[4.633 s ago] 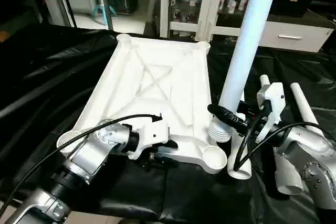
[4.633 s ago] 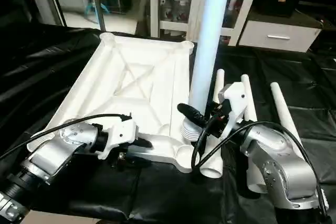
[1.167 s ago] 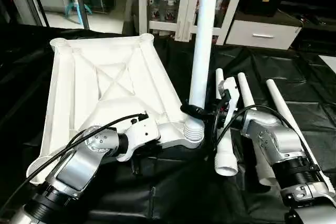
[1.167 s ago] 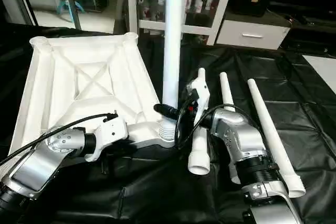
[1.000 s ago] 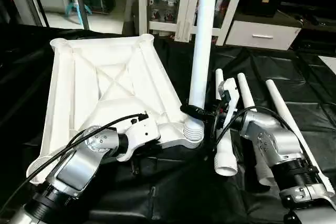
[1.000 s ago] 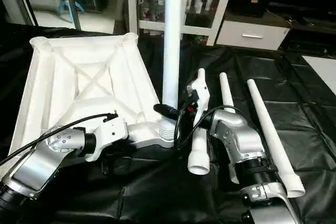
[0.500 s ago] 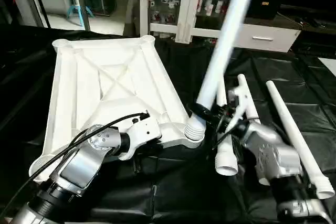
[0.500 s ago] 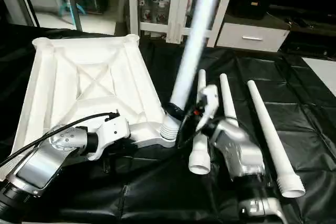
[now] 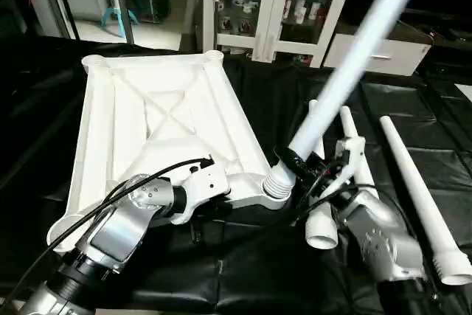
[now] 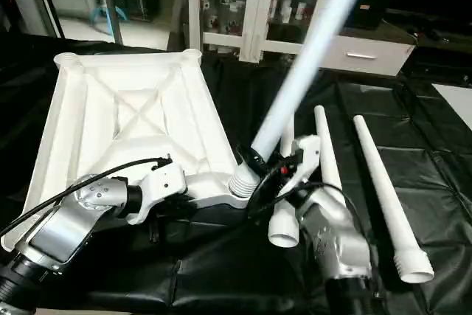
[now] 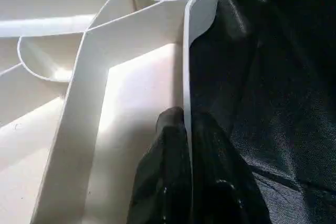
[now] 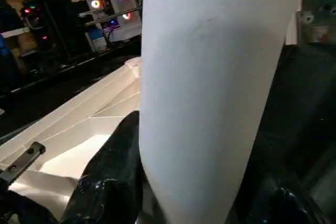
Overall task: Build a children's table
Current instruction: Insert table leg to table base
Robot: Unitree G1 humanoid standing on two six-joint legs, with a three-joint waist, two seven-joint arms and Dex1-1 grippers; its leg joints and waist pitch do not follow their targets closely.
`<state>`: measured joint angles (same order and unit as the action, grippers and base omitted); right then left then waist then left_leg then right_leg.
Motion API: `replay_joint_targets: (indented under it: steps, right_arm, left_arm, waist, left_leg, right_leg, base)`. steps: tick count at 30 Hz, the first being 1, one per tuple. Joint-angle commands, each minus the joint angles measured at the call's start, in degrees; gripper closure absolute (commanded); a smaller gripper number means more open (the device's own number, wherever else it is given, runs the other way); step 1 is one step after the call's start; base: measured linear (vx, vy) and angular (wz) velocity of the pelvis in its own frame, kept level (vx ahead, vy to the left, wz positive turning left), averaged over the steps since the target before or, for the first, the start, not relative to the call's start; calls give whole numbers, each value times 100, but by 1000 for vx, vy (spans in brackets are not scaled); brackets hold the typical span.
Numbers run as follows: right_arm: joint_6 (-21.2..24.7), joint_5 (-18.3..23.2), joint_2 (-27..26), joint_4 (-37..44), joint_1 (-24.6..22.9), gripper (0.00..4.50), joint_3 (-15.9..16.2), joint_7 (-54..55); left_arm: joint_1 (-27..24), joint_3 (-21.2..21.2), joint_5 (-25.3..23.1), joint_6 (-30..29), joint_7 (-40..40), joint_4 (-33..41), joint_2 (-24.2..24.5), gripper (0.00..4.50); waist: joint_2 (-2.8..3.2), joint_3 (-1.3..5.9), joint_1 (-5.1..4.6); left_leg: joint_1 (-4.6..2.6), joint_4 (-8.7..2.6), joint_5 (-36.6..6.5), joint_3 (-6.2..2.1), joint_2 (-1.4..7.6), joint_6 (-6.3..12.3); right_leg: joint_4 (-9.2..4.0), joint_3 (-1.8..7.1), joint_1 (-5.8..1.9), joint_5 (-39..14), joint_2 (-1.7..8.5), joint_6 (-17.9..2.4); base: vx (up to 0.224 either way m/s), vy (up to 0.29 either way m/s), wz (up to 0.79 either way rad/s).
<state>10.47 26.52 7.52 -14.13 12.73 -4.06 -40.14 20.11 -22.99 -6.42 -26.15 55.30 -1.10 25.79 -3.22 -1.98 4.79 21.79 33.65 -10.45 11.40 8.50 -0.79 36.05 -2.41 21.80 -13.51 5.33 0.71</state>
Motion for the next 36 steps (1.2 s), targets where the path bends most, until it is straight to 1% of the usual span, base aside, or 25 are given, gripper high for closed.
replay_joint_targets:
  steps: [1, 3, 4, 5, 6, 8, 10, 12, 14, 15, 16, 18, 19, 20, 21, 22, 24, 27, 28, 30, 32, 33, 34, 35, 36]
  right_arm:
    - [-169, -327, 135, -25, -219, 266, -151, 260]
    - [-295, -445, 177, 8, -274, 266, -72, 239]
    - [-358, -514, 212, 36, -316, 266, -11, 226]
    - [-443, -624, 283, 70, -372, 266, 98, 187]
    - [-478, -665, 311, 82, -394, 266, 143, 166]
    - [-511, -737, 367, 108, -431, 266, 228, 125]
    - [-510, -823, 460, 134, -460, 266, 353, 5]
    - [-479, -845, 497, 145, -463, 266, 401, -46]
    - [-464, -889, 553, 122, -436, 266, 467, -117]
    - [-469, -921, 584, 111, -420, 266, 506, -159]
    - [-457, -948, 636, 94, -400, 266, 570, -208]
    - [-360, -995, 742, 63, -354, 266, 703, -322]
    - [-297, -1044, 815, 3, -303, 266, 801, -408]
    - [-297, -1044, 815, 3, -303, 266, 801, -408]
    - [-229, -1048, 874, -99, -226, 266, 878, -507]
    - [-213, -1041, 891, -148, -185, 266, 894, -534]
    - [-160, -1018, 903, -201, -133, 266, 900, -573]
    - [-60, -1001, 911, -324, -13, 266, 897, -643]
    - [-43, -982, 920, -370, 33, 266, 908, -657]
    - [11, -910, 890, -460, 130, 266, 872, -628]
    - [65, -852, 852, -556, 213, 266, 825, -611]
    - [37, -913, 855, -654, 235, 266, 859, -616]
    - [11, -960, 866, -690, 229, 266, 891, -624]
    - [-112, -1120, 906, -790, 170, 266, 1016, -661]
    - [-125, -1137, 910, -802, 162, 266, 1030, -665]
  left_arm:
    - [-92, -23, 111, 79, -107, -206, -80, 450]
    - [-70, -17, 104, 90, -120, -235, -89, 450]
    - [-51, -12, 100, 100, -127, -261, -95, 450]
    - [-20, -4, 96, 118, -133, -302, -104, 450]
    - [-8, -1, 95, 125, -133, -319, -107, 450]
    - [8, 4, 86, 146, -136, -348, -109, 450]
    - [18, 12, 82, 159, -137, -363, -102, 450]
    - [23, 18, 82, 164, -138, -371, -97, 450]
    - [37, 21, 74, 179, -143, -405, -98, 450]
    - [38, 25, 71, 183, -145, -412, -95, 450]
    - [40, 26, 69, 190, -148, -422, -94, 450]
    - [37, 29, 65, 199, -151, -428, -88, 450]
    - [35, 30, 63, 205, -151, -431, -86, 450]
    - [35, 30, 63, 205, -151, -431, -86, 450]
    - [28, 28, 61, 207, -149, -425, -82, 450]
    - [25, 27, 62, 204, -149, -421, -82, 450]
    - [23, 24, 61, 204, -151, -420, -85, 450]
    - [20, 19, 56, 212, -152, -415, -83, 450]
    - [20, 19, 55, 216, -152, -415, -83, 450]
    - [20, 24, 58, 221, -153, -410, -83, 450]
    - [20, 27, 58, 227, -158, -403, -85, 450]
    - [20, 35, 67, 230, -159, -391, -89, 450]
    - [20, 39, 71, 233, -159, -387, -91, 450]
    - [28, 50, 87, 247, -156, -378, -100, 450]
    - [29, 52, 89, 248, -155, -377, -101, 450]
  waist:
    - [7, 172, -37]
    - [4, 176, -27]
    - [3, 184, -28]
    - [12, 181, -27]
    - [8, 182, -27]
    - [11, 185, -24]
    - [13, 185, -18]
    - [15, 187, -20]
    - [3, 184, -18]
    - [7, 181, -11]
    - [-7, 178, -13]
    - [-1, 178, -12]
    - [-12, 181, -10]
    - [-9, 180, -11]
    - [-2, 180, -7]
    - [-13, 181, -10]
    - [-10, 180, -11]
    - [-19, 165, -25]
    - [-12, 160, -24]
    - [-14, 155, -46]
    - [-12, 149, -48]
    - [4, 146, -51]
    - [-2, 137, -60]
    - [-3, 140, -59]
    - [7, 134, -63]
  left_leg:
    - [-184, -551, -2427, -292, 513, -410]
    - [-200, -555, -2473, -289, 518, -427]
    - [-171, -575, -2372, -293, 517, -412]
    - [-172, -578, -2346, -289, 517, -408]
    - [-184, -574, -2319, -273, 515, -389]
    - [-183, -577, -2305, -269, 510, -359]
    - [-181, -579, -2266, -264, 516, -328]
    - [-175, -580, -2244, -264, 517, -305]
    - [-174, -575, -2244, -260, 514, -281]
    - [-185, -572, -2259, -257, 516, -272]
    - [-179, -571, -2251, -258, 515, -259]
    - [-170, -573, -2211, -261, 518, -249]
    - [-177, -569, -2205, -259, 518, -245]
    - [-173, -568, -2187, -259, 520, -242]
    - [-182, -565, -2187, -255, 519, -233]
    - [-169, -567, -2153, -260, 516, -220]
    - [-173, -565, -2159, -260, 520, -213]
    - [-163, -577, -2293, -275, 517, -241]
    - [-186, -576, -2402, -280, 522, -281]
    - [-181, -587, -2534, -303, 516, -325]
    - [-194, -594, -2642, -310, 518, -363]
    - [-202, -598, -2738, -323, 515, -391]
    - [-202, -602, -2848, -334, 517, -428]
    - [-212, -601, -2888, -335, 518, -441]
    - [-217, -605, -2967, -340, 515, -465]
  right_leg:
    - [-657, 277, 32, -2389, 437, -645]
    - [-662, 278, 44, -2334, 432, -631]
    - [-642, 270, 12, -2128, 423, -645]
    - [-639, 270, 17, -2066, 415, -646]
    - [-637, 273, 24, -1938, 405, -668]
    - [-641, 271, 13, -1915, 411, -687]
    - [-647, 276, 2, -1866, 417, -693]
    - [-644, 275, -5, -1808, 416, -705]
    - [-649, 275, -2, -1847, 416, -702]
    - [-661, 279, 6, -1915, 425, -699]
    - [-668, 280, 1, -1963, 430, -696]
    - [-667, 277, -7, -1975, 426, -686]
    - [-667, 274, -10, -1989, 426, -684]
    - [-664, 278, -11, -1981, 430, -689]
    - [-668, 280, 2, -1978, 432, -702]
    - [-665, 275, -18, -1967, 431, -713]
    - [-663, 275, -12, -1968, 430, -728]
    - [-678, 270, -11, -2187, 440, -706]
    - [-699, 272, 9, -2348, 447, -674]
    - [-708, 267, 8, -2538, 449, -637]
    - [-729, 270, 23, -2676, 454, -586]
    - [-738, 267, 31, -2774, 460, -565]
    - [-754, 262, 36, -2908, 463, -529]
    - [-759, 263, 47, -2959, 465, -511]
    - [-774, 267, 60, -3027, 463, -476]
  base:
    - [0, 0, 0]
    - [0, 0, 0]
    - [0, 0, 0]
    - [0, 0, 0]
    - [0, 0, 0]
    - [0, 0, 0]
    - [0, 0, 0]
    - [0, 0, 0]
    - [0, 0, 0]
    - [0, 0, 0]
    - [0, 0, 0]
    - [0, 0, 0]
    - [0, 0, 0]
    - [0, 0, 0]
    - [0, 0, 0]
    - [0, 0, 0]
    - [0, 0, 0]
    - [0, 0, 0]
    - [0, 0, 0]
    - [0, 0, 0]
    - [0, 0, 0]
    - [0, 0, 0]
    - [0, 0, 0]
    - [0, 0, 0]
    - [0, 0, 0]
